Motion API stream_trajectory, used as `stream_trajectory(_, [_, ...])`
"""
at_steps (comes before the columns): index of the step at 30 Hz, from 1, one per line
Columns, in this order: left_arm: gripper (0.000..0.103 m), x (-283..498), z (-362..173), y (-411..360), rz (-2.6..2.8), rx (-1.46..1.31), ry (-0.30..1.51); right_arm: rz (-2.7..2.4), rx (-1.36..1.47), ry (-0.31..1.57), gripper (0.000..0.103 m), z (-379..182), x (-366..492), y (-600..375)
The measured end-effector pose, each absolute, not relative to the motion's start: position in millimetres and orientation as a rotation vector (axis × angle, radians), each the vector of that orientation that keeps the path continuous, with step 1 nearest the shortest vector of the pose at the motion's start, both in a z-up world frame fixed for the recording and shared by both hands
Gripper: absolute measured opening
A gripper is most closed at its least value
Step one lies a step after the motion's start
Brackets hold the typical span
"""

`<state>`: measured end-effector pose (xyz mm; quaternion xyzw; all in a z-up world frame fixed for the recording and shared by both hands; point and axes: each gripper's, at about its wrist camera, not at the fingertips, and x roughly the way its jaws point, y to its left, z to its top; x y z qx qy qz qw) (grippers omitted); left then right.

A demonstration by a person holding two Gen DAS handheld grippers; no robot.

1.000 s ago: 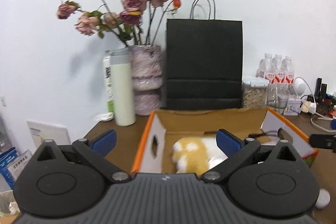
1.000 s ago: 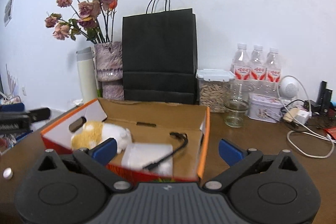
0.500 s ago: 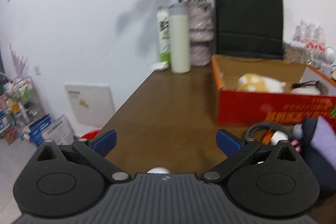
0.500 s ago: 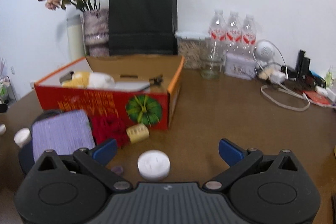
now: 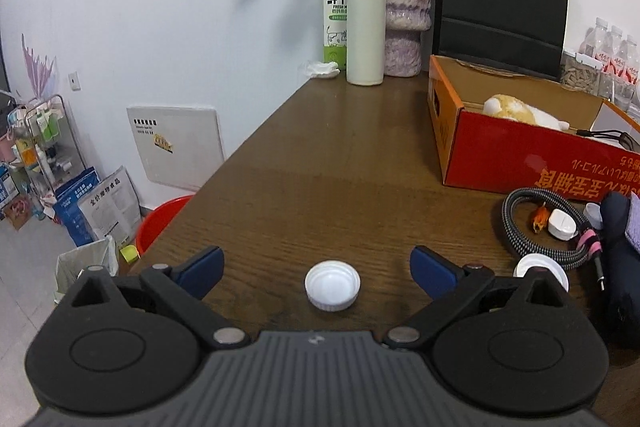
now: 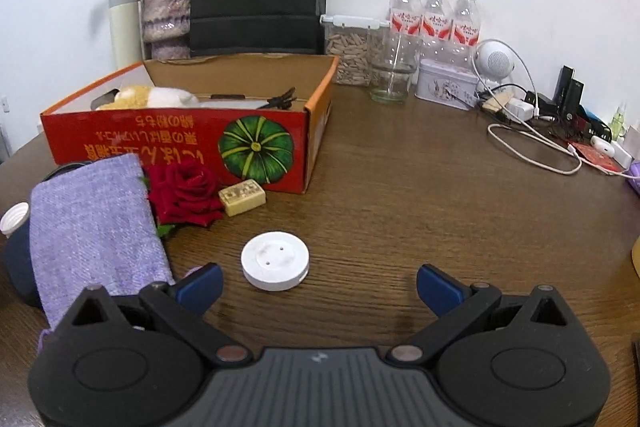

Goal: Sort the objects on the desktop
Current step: 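Grasp another white bottle cap with the left tool while the right grasps the round white lid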

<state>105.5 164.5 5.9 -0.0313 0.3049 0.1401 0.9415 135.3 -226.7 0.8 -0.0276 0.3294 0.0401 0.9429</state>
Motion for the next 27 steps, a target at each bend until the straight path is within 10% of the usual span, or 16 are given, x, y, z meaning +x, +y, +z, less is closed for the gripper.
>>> stream_trajectory(13, [0.053, 105.1, -0.6, 159.9, 0.239, -0.085, 0.645, 0.089, -0.019, 0.701, 0.103, -7.4, 150.0, -227.5])
stream_trajectory(23, [0.04, 105.8, 0.3, 157.4, 0.234, -0.092, 0.639, 0.107, -0.018, 0.701, 0.102, -7.0, 153.3, -225.1])
stream_trajectory(27, [0.031, 105.1, 0.7, 158.6, 0.236, -0.098, 0.636, 0.124, -0.022, 0.68, 0.083, -5.0, 150.3, -222.1])
